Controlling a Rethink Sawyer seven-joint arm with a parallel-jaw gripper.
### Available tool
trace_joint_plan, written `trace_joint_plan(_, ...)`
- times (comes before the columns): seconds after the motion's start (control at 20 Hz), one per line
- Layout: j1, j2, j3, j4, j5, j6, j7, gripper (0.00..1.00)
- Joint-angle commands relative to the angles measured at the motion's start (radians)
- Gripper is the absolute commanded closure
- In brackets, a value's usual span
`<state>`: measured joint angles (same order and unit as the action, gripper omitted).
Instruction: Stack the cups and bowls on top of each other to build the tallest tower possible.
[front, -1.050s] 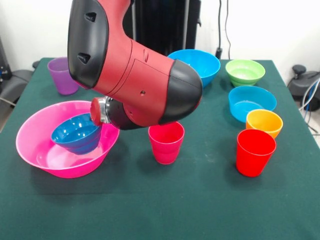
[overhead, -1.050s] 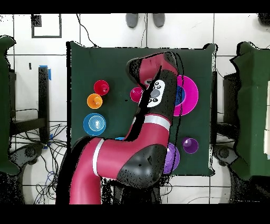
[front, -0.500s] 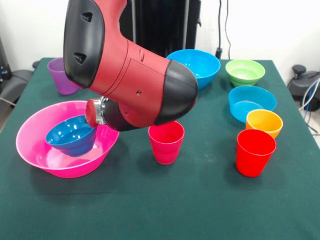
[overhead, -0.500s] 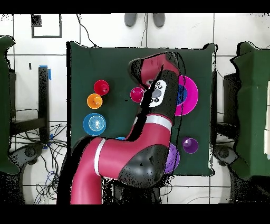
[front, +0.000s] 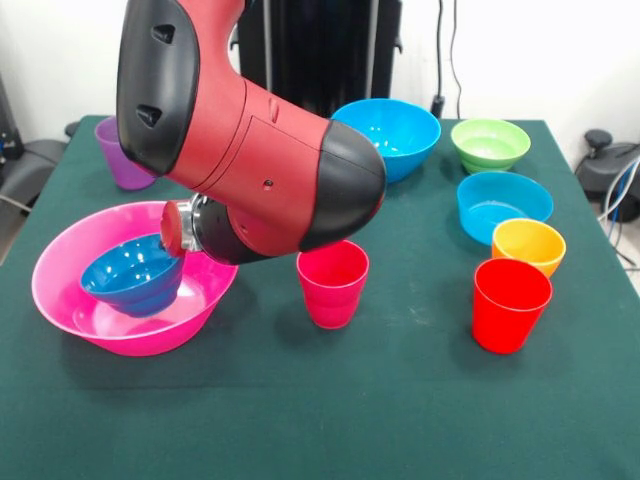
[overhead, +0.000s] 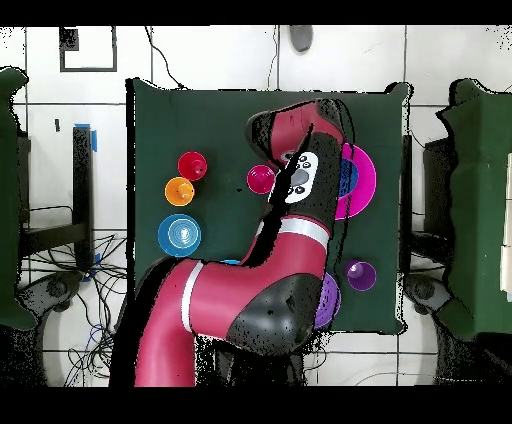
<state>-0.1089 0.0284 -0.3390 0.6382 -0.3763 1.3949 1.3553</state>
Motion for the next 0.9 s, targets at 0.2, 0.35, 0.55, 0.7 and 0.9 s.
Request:
trace_joint_plan(0.2, 0.003, 0.027, 0.097, 0.022, -0.044, -0.024, -0.210, 1.00)
trace_joint_plan(0.35, 0.007, 0.027, 0.101, 0.027, -0.038, -0.018, -0.200, 1.00)
trace_joint_plan(0.55, 0.011, 0.029, 0.101, 0.033, -0.032, -0.009, -0.180, 1.00)
trace_joint_plan(0.7, 0.013, 0.021, 0.093, 0.047, -0.038, -0.014, -0.176, 1.00)
trace_joint_plan(0.9, 0.017, 0.031, 0.090, 0.043, -0.042, -0.011, -0.169, 1.00)
